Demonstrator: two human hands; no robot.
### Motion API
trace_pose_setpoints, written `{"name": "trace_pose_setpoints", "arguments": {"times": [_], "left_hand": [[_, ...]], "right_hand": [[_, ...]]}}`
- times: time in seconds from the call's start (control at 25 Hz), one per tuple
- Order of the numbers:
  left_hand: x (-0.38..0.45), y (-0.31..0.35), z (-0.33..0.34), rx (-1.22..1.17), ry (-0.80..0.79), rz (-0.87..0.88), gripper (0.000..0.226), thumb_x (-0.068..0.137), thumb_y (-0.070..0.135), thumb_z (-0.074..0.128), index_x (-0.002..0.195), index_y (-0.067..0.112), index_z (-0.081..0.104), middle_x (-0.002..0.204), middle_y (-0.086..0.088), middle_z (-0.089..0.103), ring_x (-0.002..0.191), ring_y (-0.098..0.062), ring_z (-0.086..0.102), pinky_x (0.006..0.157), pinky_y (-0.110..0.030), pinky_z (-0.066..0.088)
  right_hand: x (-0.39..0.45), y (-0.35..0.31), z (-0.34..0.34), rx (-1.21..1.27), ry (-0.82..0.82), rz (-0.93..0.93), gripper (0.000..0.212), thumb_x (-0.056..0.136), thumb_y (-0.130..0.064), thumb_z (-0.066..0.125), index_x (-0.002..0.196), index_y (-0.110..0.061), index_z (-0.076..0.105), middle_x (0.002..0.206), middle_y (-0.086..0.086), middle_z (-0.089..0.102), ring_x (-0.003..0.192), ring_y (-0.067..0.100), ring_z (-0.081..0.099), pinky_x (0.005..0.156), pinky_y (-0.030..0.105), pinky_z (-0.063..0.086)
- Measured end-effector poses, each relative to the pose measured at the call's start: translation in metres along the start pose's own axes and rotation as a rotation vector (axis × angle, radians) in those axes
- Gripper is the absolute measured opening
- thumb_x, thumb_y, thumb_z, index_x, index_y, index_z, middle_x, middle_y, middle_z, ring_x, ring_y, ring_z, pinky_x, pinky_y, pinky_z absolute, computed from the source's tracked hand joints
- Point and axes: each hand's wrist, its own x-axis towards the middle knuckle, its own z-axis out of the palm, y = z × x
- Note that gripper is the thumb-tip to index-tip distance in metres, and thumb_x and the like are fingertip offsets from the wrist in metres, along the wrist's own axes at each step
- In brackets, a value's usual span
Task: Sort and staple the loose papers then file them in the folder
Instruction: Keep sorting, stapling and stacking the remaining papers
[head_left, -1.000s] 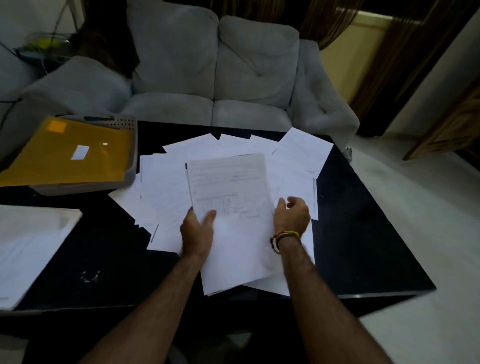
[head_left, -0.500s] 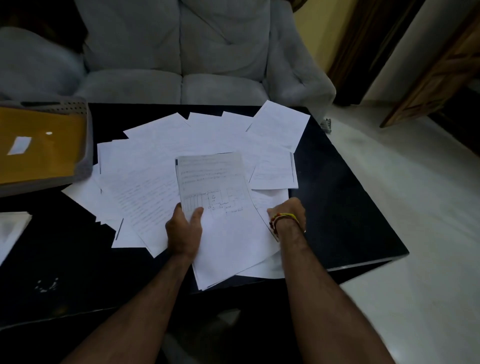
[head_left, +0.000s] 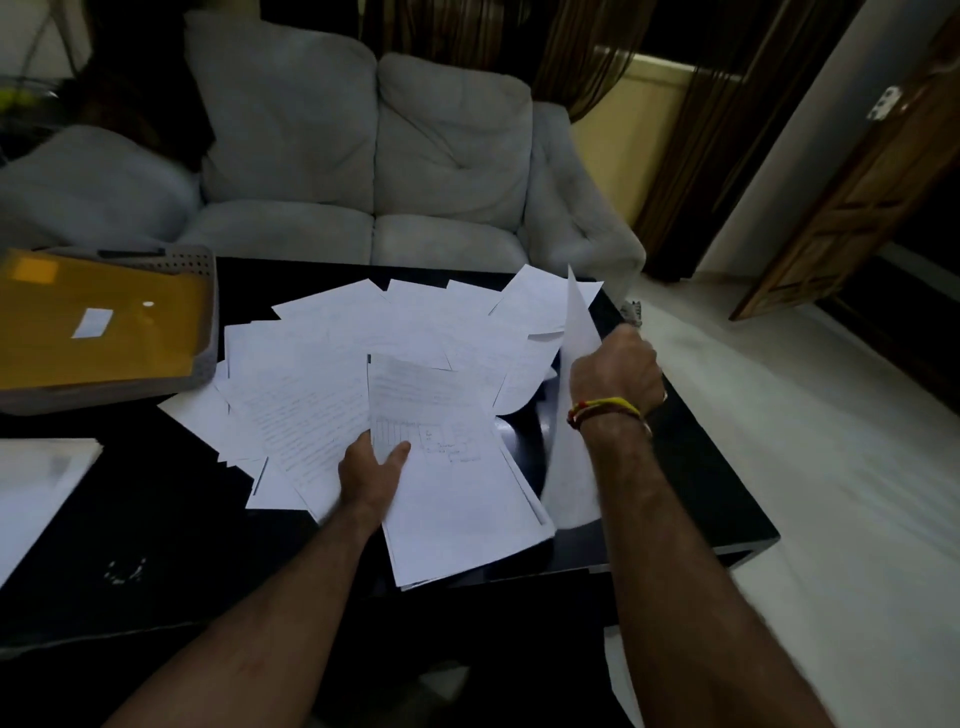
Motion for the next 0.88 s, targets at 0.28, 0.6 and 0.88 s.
{"name": "trace_pose_setpoints", "arguments": {"times": [0.28,0.6,0.88], "left_hand": [[0.004,0.008,-0.015,0.073,0.006,-0.031,0.040,0.086,0.025,0.070,0.119,0.005,0.061,0.117,-0.013,0.066,0.106,-0.032,0.062,0.090,-0.037,0.051],[0.004,-0.034,-0.085,0.108,0.013,-0.084,0.042,0.085,0.027,0.069,0.121,0.010,0.060,0.121,-0.009,0.064,0.113,-0.028,0.059,0.085,-0.027,0.046],[-0.006,-0.040,-0.080,0.000,0.082,-0.080,0.044,0.103,0.038,0.034,0.133,0.012,0.054,0.132,0.003,0.053,0.129,-0.013,0.044,0.101,-0.019,0.029]], "right_hand": [[-0.015,-0.073,-0.019,0.376,-0.006,-0.231,0.016,0.082,-0.023,0.068,0.091,-0.011,0.070,0.090,0.006,0.070,0.083,0.024,0.065,0.076,0.031,0.054],[-0.050,-0.001,0.137,0.518,-0.669,0.046,0.024,0.059,-0.027,0.079,0.059,-0.005,0.070,0.060,0.003,0.065,0.065,0.021,0.065,0.064,0.043,0.055],[-0.066,0.045,0.188,0.172,-0.773,-0.036,0.024,0.073,-0.028,0.078,0.064,-0.009,0.066,0.072,0.008,0.071,0.074,0.028,0.069,0.071,0.035,0.057]]}}
